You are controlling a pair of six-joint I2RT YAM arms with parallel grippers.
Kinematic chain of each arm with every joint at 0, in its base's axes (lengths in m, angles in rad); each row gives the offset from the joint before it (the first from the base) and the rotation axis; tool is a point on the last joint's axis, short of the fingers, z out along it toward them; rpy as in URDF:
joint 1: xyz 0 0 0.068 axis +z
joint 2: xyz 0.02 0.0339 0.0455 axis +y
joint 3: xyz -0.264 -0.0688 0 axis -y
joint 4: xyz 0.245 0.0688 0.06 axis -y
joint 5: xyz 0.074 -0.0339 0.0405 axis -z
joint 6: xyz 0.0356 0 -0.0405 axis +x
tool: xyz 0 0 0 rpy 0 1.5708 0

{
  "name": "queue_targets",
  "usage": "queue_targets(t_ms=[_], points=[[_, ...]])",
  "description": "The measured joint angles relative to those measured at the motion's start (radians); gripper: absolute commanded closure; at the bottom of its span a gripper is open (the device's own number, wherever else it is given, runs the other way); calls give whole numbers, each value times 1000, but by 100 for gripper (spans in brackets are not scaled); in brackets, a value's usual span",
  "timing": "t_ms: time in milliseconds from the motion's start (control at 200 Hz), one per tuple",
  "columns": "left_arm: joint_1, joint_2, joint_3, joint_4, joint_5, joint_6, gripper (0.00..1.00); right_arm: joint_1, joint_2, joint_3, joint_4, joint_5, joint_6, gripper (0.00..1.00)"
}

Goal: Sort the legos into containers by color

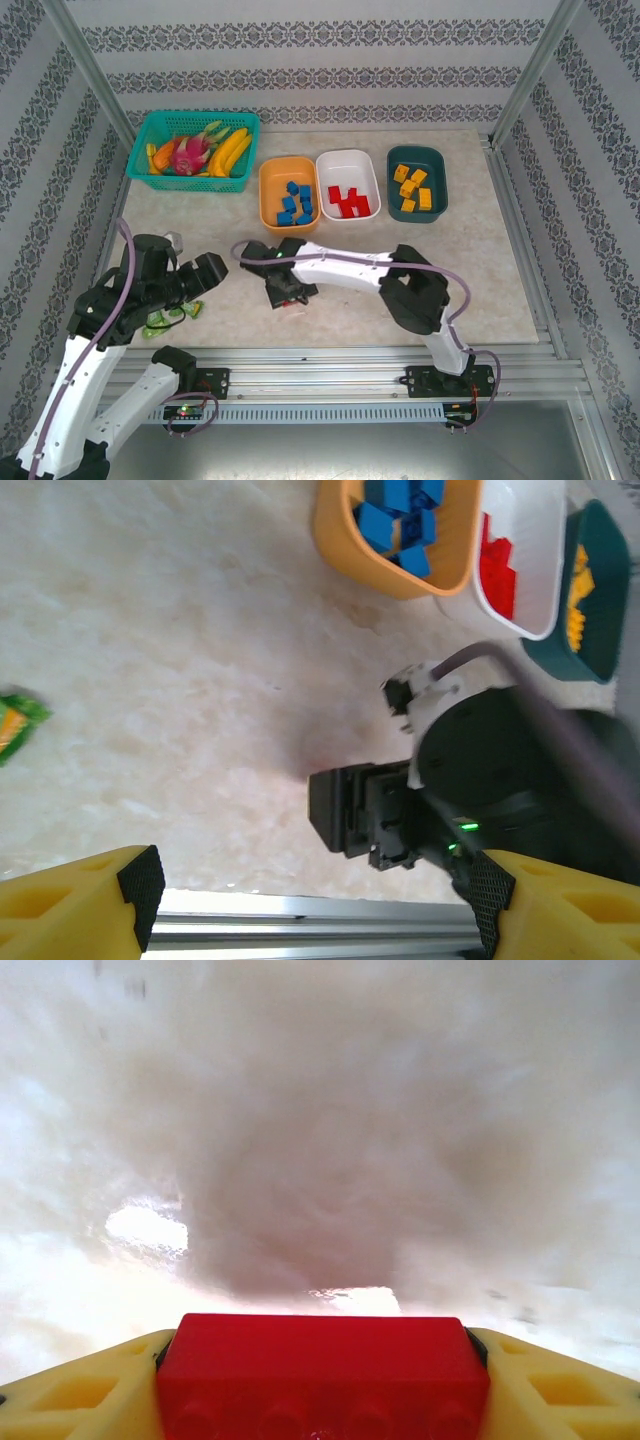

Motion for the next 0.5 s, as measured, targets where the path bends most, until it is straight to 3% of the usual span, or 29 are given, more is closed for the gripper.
queue_targets(t_ms=[230, 500], points=[[-7, 121, -24, 181, 117, -8, 18, -229, -175, 29, -19, 26, -61, 45], [-29, 381, 79, 380, 157, -8, 17, -484, -57, 263, -21, 15, -137, 46]])
